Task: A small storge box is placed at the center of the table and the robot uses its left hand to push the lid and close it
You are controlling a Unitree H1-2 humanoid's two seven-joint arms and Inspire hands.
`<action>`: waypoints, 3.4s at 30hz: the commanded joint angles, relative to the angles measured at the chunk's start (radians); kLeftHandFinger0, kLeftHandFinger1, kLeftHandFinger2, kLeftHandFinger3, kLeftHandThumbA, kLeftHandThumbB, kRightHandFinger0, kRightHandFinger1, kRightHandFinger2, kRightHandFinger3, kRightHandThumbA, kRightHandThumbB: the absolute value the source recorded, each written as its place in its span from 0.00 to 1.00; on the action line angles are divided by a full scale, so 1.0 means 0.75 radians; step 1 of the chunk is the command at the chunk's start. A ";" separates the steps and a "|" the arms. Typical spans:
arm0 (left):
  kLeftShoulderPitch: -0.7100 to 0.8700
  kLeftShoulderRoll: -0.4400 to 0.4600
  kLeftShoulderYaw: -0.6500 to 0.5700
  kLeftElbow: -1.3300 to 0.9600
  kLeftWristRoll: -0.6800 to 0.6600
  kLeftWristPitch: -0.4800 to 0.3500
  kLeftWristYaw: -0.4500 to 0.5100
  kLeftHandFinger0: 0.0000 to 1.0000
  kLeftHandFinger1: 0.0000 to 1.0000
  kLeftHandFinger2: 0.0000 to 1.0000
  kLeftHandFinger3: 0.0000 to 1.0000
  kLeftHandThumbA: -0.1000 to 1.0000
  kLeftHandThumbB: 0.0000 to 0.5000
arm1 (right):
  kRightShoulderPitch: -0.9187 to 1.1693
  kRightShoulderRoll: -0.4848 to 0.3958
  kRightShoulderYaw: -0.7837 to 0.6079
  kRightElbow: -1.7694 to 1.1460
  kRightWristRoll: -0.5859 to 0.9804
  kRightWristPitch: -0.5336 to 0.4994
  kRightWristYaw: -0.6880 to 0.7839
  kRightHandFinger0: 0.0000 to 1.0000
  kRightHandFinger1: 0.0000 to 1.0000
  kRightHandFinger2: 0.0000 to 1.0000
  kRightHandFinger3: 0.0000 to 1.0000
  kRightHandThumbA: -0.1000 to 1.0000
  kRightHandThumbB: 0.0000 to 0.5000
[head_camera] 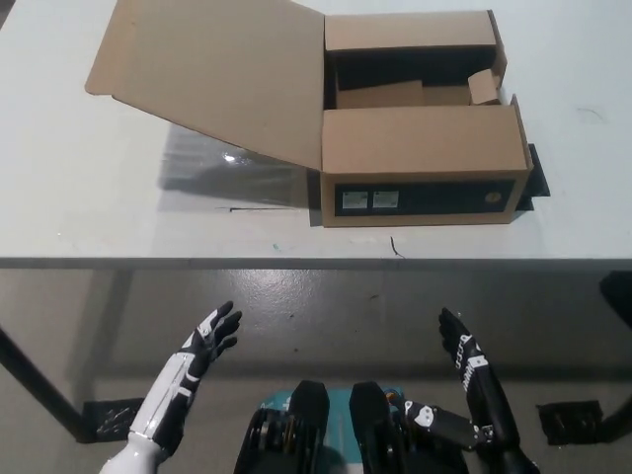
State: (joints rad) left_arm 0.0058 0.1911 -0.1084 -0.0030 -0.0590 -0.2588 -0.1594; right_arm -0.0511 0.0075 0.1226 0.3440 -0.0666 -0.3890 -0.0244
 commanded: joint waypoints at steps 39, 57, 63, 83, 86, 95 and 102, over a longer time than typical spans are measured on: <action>-0.556 -0.127 0.504 0.245 -1.226 0.748 -0.148 1.00 1.00 1.00 1.00 1.00 0.73 | -0.016 0.002 0.012 -0.011 -0.016 -0.108 -0.024 1.00 1.00 1.00 1.00 1.00 0.85; -0.839 -0.117 0.550 0.590 -1.123 0.768 -0.169 1.00 1.00 1.00 1.00 1.00 0.69 | -0.035 0.001 0.017 0.005 -0.016 -0.108 -0.038 1.00 1.00 1.00 1.00 1.00 0.83; -0.983 -0.103 0.547 0.774 -1.053 0.725 -0.161 1.00 1.00 1.00 1.00 1.00 0.71 | -0.038 0.001 0.019 0.001 -0.025 -0.108 -0.043 1.00 1.00 1.00 1.00 1.00 0.86; -1.437 -0.117 0.524 1.182 -0.852 0.568 -0.177 1.00 1.00 1.00 1.00 1.00 0.81 | -0.059 -0.002 0.030 -0.004 -0.023 -0.108 -0.044 1.00 1.00 1.00 1.00 1.00 0.80; -1.436 -0.131 0.451 1.070 -0.775 0.568 -0.164 1.00 1.00 1.00 1.00 1.00 0.79 | -0.063 -0.008 0.034 -0.006 -0.025 -0.108 -0.039 1.00 1.00 1.00 1.00 1.00 0.81; -1.328 -0.123 0.063 0.641 -0.373 0.532 -0.107 1.00 1.00 1.00 1.00 1.00 0.78 | -0.055 -0.013 0.039 -0.009 -0.036 -0.108 -0.038 1.00 1.00 1.00 1.00 1.00 0.81; -1.256 -0.026 -0.348 0.615 0.145 0.330 -0.058 1.00 1.00 1.00 1.00 1.00 0.81 | -0.055 -0.011 0.041 -0.007 -0.031 -0.108 -0.034 1.00 1.00 1.00 1.00 1.00 0.82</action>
State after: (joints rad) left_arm -0.9317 0.0972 -0.1256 0.5422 -0.4061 0.1735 -0.2524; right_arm -0.0792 -0.0003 0.1390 0.3581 -0.0782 -0.4198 -0.0477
